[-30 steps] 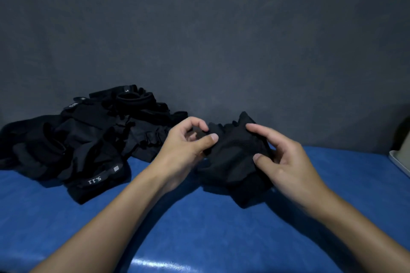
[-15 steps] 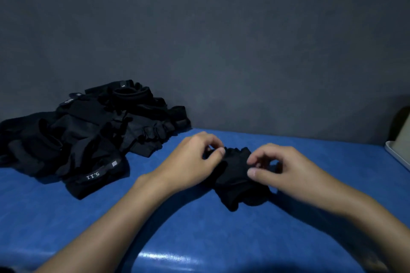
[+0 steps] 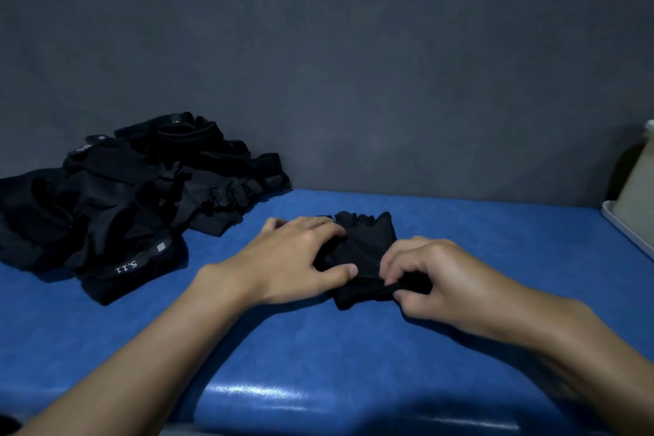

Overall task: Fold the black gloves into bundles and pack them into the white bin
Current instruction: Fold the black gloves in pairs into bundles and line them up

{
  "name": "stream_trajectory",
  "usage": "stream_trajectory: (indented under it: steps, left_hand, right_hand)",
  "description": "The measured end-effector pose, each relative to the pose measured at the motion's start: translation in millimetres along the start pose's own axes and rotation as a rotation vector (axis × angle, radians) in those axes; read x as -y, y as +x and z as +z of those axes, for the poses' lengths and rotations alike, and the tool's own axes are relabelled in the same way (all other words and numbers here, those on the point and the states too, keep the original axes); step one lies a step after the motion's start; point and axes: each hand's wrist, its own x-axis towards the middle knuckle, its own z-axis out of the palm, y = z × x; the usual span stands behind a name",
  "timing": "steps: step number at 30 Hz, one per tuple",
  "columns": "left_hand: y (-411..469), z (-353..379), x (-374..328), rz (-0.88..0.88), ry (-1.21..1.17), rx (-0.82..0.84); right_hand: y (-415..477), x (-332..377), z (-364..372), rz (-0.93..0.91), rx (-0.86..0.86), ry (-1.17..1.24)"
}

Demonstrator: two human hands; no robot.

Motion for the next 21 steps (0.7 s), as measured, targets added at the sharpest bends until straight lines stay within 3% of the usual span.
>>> stream_trajectory:
  steps: [4, 8, 10, 17, 21]
  left_hand:
    - [-1, -2, 1, -0.027, -0.068, 0.012]
    - [-3, -5, 4, -0.029, -0.170, -0.054]
    - [-3, -8, 5, -0.046, -0.156, -0.055]
    - [-5, -3, 10, -0.050, 0.016, 0.080]
    - [-4, -7, 9, -0.089, 0.036, 0.173]
  right_hand:
    - [2, 4, -7, 0.067, 0.084, 0.066]
    - [15, 4, -4, 0.096, -0.208, 0.203]
    - [23, 1, 2, 0.164, -0.228, 0.220]
    - [22, -10, 10, 0.270, 0.178, -0.126]
    - [22, -14, 9, 0.274, 0.267, -0.176]
